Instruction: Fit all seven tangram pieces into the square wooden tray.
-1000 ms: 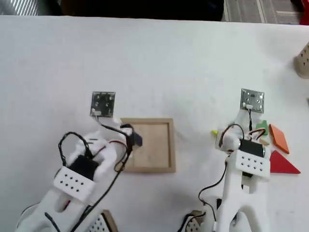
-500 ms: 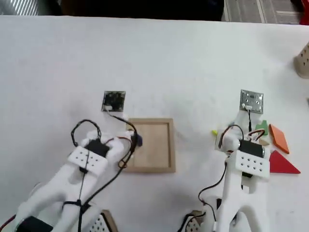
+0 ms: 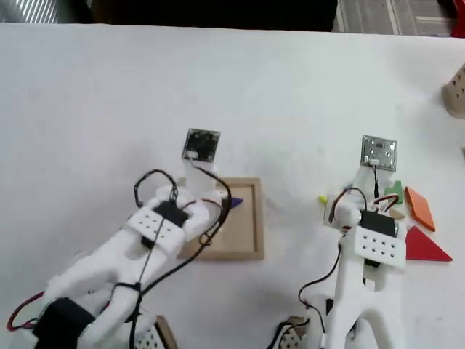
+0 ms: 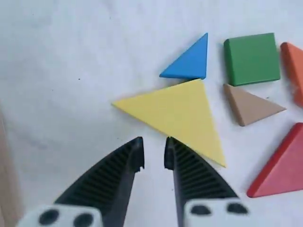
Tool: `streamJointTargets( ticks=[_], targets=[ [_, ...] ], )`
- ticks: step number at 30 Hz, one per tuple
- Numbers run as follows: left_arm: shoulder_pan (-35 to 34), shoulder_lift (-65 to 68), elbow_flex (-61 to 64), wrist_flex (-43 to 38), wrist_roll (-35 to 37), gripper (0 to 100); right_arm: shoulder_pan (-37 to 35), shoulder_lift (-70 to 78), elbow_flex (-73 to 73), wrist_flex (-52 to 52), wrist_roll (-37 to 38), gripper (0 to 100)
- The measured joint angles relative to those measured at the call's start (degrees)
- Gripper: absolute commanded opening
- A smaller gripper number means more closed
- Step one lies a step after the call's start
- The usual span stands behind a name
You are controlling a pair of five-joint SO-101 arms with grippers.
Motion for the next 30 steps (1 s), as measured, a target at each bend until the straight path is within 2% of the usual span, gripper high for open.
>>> streamJointTargets(
  ticks=[10,13,20,24,30],
  targets=[
    [1.23,1.23,-2.11,-0.26,0.0,3,0.0,0.0,0.0,0.0,0.0,8.0],
    [3.08,1.32,-2.11,-3.34,-0.09,3,0.0,0.0,0.0,0.0,0.0,8.0],
    [4.4,14.77,-8.97,-8.62,0.0,2,0.0,0.0,0.0,0.0,0.35,8.0],
    [3.78,22.15,-13.63,-8.62,0.0,2,0.0,0.0,0.0,0.0,0.35,8.1],
    [3.78,21.45,-14.86,-2.37,0.0,2,0.0,0.0,0.0,0.0,0.35,8.2]
  ],
)
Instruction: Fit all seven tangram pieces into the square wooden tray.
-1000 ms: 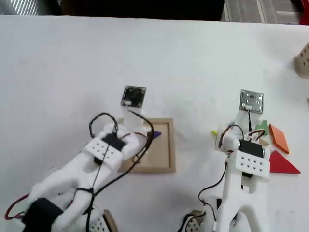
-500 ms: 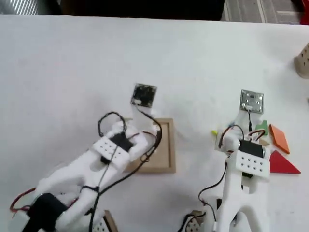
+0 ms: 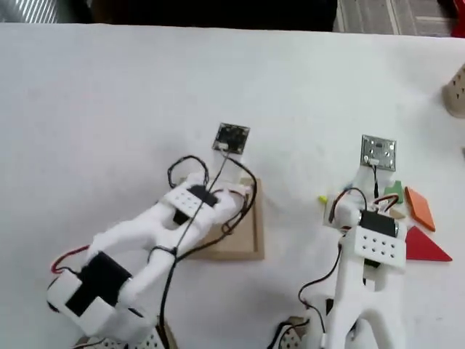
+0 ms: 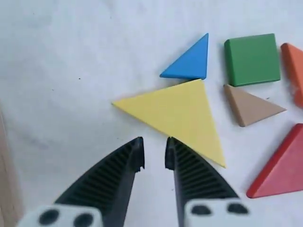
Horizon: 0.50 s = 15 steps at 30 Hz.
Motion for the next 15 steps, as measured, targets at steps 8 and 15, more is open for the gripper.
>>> streamJointTargets(
  ticks=[8,15],
  targets=[
    [-0.35,-12.84,10.9,4.4,-0.09,2,0.0,0.0,0.0,0.0,0.0,8.2],
    [-0.44,-21.71,12.4,3.08,-0.09,3,0.0,0.0,0.0,0.0,0.0,8.1]
  ],
)
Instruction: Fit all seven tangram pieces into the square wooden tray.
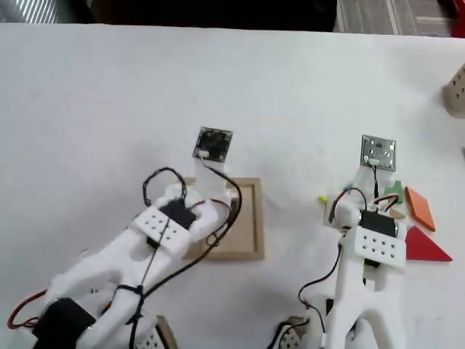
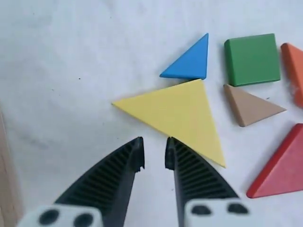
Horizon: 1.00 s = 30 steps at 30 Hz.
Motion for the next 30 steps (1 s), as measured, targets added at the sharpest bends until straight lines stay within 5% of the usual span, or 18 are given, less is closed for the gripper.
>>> streamJointTargets(
  ticks=[8,17,30],
  targets=[
    [-0.97,11.25,-1.32,-6.68,0.0,2,0.0,0.0,0.0,0.0,0.0,8.0],
    [-5.19,16.09,-4.92,-0.53,0.09,2,0.0,0.0,0.44,0.0,0.0,8.3],
    [-3.78,-8.26,14.51,3.08,-4.22,2,0.0,0.0,0.62,0.0,0.0,8.4]
  ],
)
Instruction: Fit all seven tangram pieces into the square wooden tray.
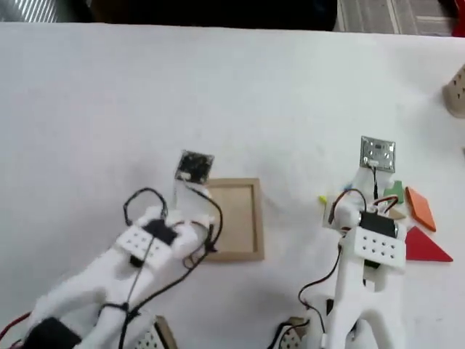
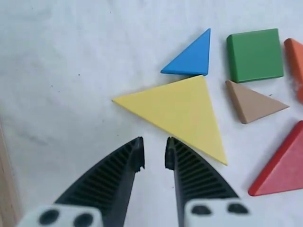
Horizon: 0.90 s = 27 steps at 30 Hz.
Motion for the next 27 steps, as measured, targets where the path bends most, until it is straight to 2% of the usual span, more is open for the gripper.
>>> streamJointTargets(
  ticks=[5,12,16,22,27],
  targets=[
    [2.46,-9.14,5.36,1.58,-1.23,2,0.0,0.0,0.0,0.0,0.0,8.4],
    [1.49,-14.68,5.8,3.43,-1.23,3,0.0,0.0,0.0,0.0,0.0,8.4],
    [-4.57,-19.34,5.8,3.43,-1.14,3,-0.09,0.0,0.0,0.0,0.0,8.4],
    [-18.02,-27.6,5.8,3.43,-1.14,3,-0.09,0.0,0.18,0.0,0.0,8.4],
    [-21.8,-29.36,5.8,3.43,-1.05,6,1.49,0.0,0.18,0.0,1.76,8.3]
  ],
)
